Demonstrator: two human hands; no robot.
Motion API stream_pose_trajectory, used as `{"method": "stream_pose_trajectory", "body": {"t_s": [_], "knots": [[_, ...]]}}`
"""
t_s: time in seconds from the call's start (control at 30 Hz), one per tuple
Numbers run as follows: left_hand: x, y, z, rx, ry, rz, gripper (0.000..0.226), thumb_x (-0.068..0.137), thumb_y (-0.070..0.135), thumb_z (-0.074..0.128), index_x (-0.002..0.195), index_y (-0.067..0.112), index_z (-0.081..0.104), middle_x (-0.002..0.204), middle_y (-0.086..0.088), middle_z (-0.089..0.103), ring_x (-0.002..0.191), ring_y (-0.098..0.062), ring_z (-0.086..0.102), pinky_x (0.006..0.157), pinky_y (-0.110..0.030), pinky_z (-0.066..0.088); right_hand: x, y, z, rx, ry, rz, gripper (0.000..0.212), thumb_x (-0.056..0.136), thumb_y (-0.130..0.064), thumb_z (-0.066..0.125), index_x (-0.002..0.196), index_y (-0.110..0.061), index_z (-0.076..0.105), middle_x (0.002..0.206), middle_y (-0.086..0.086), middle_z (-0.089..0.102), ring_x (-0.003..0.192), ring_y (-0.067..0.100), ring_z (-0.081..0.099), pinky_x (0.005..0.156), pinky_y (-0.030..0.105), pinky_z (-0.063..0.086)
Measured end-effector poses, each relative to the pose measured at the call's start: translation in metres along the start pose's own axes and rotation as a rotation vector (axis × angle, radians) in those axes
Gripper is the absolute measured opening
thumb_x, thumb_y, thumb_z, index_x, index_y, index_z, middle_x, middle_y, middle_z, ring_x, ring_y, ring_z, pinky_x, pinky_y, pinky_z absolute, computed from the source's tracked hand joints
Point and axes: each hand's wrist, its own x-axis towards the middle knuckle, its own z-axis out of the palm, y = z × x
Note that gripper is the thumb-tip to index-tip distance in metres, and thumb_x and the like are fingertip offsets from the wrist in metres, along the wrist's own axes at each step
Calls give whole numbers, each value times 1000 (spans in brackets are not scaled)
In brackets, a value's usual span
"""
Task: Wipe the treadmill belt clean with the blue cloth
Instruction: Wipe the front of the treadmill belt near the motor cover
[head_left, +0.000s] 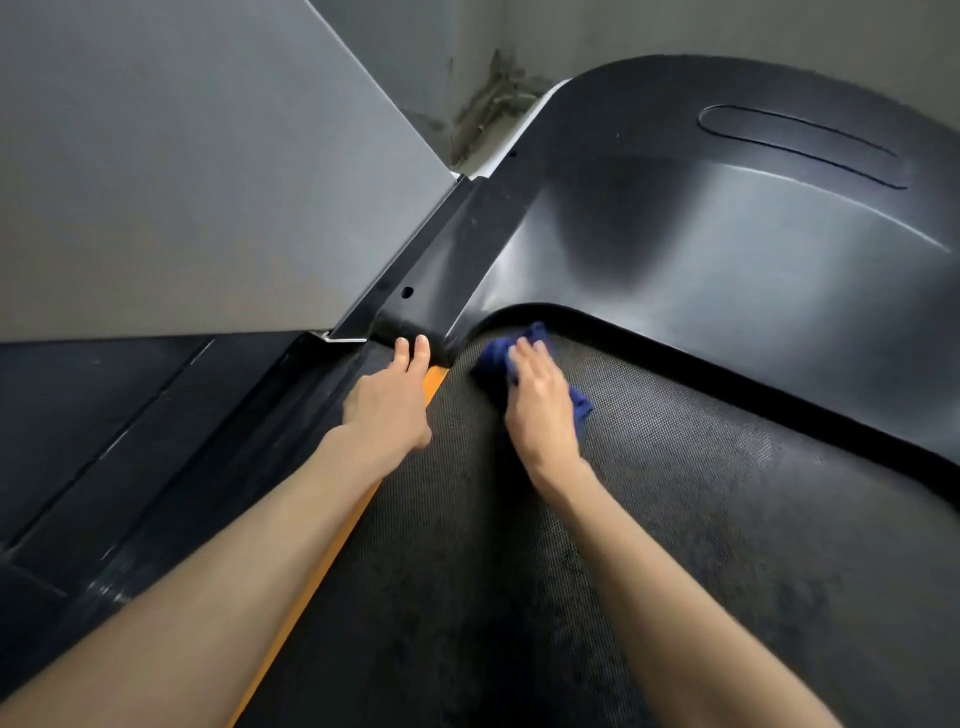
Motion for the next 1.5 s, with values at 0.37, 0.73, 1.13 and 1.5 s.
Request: {"method": "stream_pose_trajectory", "body": {"t_s": [0.37, 0.73, 1.13, 1.5], "knots": [[-2, 3, 1, -31, 29, -8, 98, 81, 15, 64, 150, 14, -5, 158, -8, -2, 122, -32, 48, 90, -36, 44, 16, -5, 17, -30, 0, 13, 49, 74, 8, 45, 121, 7, 58, 131, 23, 54, 127, 40, 45, 109, 42, 32], [-6, 2, -4, -106, 6, -32, 92, 84, 11, 61, 150, 22, -2, 158, -1, -1, 126, -31, 45, 92, -38, 43, 3, -15, 16, -92, -37, 62, 52, 88, 4, 38, 140, 2, 38, 152, 16, 29, 143, 30, 20, 116, 37, 15], [-3, -1, -6, -164, -36, -54, 93, 84, 3, 59, 150, 27, -3, 158, 2, -3, 128, -32, 42, 97, -43, 41, -48, 127, -89, -270, 97, 180, 50, 88, -6, 27, 133, 8, 44, 141, 26, 41, 135, 37, 34, 112, 36, 19], [-6, 6, -1, -197, -4, -91, 97, 81, -1, 61, 150, 25, -3, 158, 0, -2, 124, -33, 45, 94, -45, 44, -101, 82, -49, -251, -194, -441, 57, 77, -4, 34, 131, 2, 51, 141, 16, 46, 131, 31, 43, 110, 32, 25]]}}
